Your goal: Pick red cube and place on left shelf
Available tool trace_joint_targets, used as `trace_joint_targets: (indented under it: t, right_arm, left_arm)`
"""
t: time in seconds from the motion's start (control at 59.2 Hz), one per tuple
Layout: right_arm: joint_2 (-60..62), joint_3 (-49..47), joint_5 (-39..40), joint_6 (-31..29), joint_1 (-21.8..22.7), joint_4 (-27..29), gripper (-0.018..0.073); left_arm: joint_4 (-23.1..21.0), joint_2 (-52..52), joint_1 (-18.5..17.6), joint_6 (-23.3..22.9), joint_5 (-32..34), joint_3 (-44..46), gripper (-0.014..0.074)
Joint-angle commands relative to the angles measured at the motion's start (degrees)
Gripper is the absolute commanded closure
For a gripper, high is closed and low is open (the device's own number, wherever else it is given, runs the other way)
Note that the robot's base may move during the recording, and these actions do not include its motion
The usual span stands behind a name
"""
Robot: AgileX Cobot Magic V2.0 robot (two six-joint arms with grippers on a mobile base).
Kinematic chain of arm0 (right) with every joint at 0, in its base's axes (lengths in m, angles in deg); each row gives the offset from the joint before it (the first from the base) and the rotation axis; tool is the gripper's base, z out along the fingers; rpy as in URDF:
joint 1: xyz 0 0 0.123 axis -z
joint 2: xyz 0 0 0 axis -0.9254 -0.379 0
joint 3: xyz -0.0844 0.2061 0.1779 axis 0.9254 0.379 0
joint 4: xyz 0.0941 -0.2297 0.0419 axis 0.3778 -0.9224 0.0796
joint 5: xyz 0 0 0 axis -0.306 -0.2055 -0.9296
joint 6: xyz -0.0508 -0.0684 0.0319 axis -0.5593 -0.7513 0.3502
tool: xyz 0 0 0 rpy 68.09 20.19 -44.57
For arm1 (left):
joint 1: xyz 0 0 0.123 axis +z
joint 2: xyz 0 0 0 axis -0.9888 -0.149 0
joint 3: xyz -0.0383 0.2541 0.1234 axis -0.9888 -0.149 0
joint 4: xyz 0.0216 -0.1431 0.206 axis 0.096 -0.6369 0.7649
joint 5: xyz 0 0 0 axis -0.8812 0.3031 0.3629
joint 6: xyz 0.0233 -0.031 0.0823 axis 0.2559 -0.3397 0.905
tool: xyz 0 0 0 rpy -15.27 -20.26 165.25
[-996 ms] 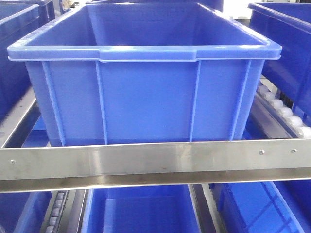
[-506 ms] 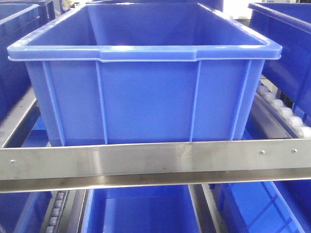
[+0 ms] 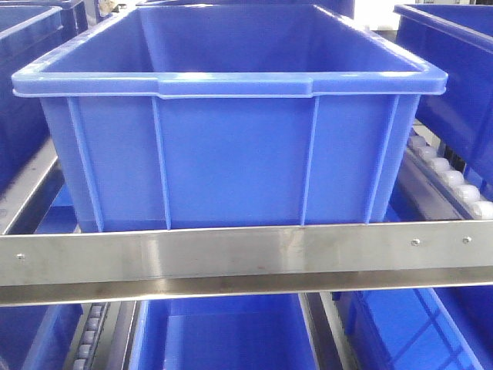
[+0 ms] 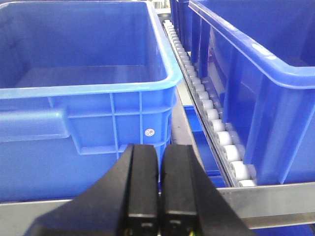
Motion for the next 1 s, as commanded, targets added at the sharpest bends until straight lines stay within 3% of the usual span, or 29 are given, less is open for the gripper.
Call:
trace_joint_targets:
  t: [0.0, 0.371, 0.574, 0.658, 0.827, 0.878, 0.979]
  right_arm:
    - [-3.63, -4.39, 6.55, -0.33, -0.09, 0.69, 0.0494]
    - [-26.08, -24.97, 6.49, -0.33, -0.18, 0.74, 0.0494]
    - [-37.32, -36.69, 5.58, -0.33, -2.42, 0.74, 0.0462]
    - [-40.25, -39.90, 5.21, -0.33, -3.49, 0.74, 0.0365]
    - [-43.29, -42.20, 6.21, -0.33, -4.48, 0.74, -0.0011]
    - [-43.50, -42.20, 6.40, -0.33, -4.55, 0.69, -0.0068]
    - [-43.50, -42.20, 6.40, -0.33, -4.55, 0.69, -0.0057]
  left_arm:
    - [-0.22, 1.04, -0.36, -0.05, 4.96, -1.32, 0.0495]
    - [-0.22, 1.04, -0.36, -0.05, 4.96, -1.32, 0.0495]
    - [-0.22, 1.04, -0.36, -0.05, 4.96, -1.32, 0.0495]
    - [-0.22, 1.04, -0.36, -0.05, 4.96, -1.32, 0.0495]
    - [-0.22, 1.04, -0.36, -0.05, 4.96, -1.32, 0.0495]
    - [-0.22, 1.04, -0.36, -0.05, 4.96, -1.32, 0.0495]
    - [-0.22, 1.04, -0.36, -0.05, 4.96, -1.32, 0.0495]
